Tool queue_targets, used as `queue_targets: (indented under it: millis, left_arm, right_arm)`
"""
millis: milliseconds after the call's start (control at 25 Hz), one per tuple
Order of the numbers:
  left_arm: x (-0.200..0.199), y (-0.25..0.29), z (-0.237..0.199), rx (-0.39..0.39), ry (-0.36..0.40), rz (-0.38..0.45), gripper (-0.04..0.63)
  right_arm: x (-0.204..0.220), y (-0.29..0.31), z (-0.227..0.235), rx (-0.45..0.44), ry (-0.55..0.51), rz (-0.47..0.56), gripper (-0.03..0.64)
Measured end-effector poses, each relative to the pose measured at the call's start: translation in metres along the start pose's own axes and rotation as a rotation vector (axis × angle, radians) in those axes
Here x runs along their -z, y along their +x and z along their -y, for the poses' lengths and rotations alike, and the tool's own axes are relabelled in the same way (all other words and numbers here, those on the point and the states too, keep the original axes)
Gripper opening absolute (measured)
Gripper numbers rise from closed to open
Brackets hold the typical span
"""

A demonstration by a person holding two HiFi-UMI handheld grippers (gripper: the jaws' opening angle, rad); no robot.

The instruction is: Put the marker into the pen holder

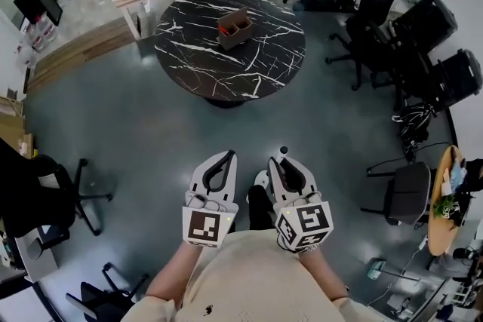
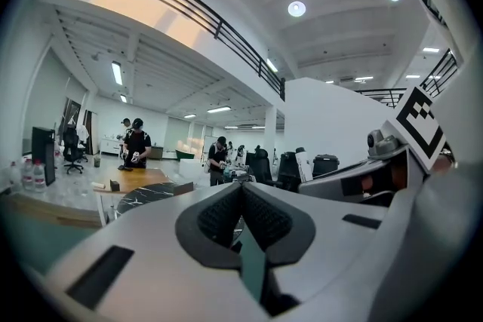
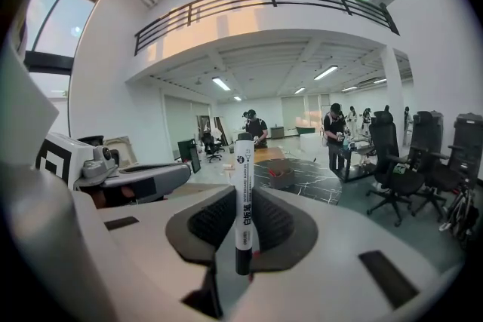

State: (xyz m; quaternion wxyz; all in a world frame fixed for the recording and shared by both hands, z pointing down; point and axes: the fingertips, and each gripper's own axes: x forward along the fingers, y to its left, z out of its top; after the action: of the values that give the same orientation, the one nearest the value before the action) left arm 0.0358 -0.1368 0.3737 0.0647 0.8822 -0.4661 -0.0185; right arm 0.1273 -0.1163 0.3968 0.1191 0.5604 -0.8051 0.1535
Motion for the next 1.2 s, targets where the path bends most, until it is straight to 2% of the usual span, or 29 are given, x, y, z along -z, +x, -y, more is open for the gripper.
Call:
queue_targets:
  millis: [200, 400, 600, 800, 920, 1200]
  left_arm:
    - [0.007, 0.038, -0.012, -0.042, -0.007, -0.034, 0.008]
    - [0.0, 0.108, -0.011, -0.083, 0.022, -0.025, 0.008]
    - [-0.013, 0.173, -0.011, -0.168, 0.068, -0.037, 0.009]
    - [-0.02, 0.222, -0.021, -0.254, 0.051, -0.033, 0.008]
    - [-0.018, 0.248, -0.027, -0.254, 0.059, -0.055, 0.008]
    - [-0.01, 0.332, -0.067, -0.193, 0.027, -0.018, 0.009]
  right_arm:
    - [-0.007, 0.032, 0.033, -0.026, 0.018, -0.012, 0.077]
    - [-0.031, 0.075, 0.09, -0.089, 0.014, -0.006, 0.077]
    - [-0.067, 0.112, 0.148, -0.164, 0.004, 0.012, 0.077]
    - [-0.087, 0.139, 0.193, -0.203, 0.004, 0.027, 0.077]
    - [-0.093, 0.157, 0.205, -0.211, 0.016, 0.017, 0.077]
    - [-0.114, 0.228, 0.239, -0.16, -0.017, 0.026, 0.077]
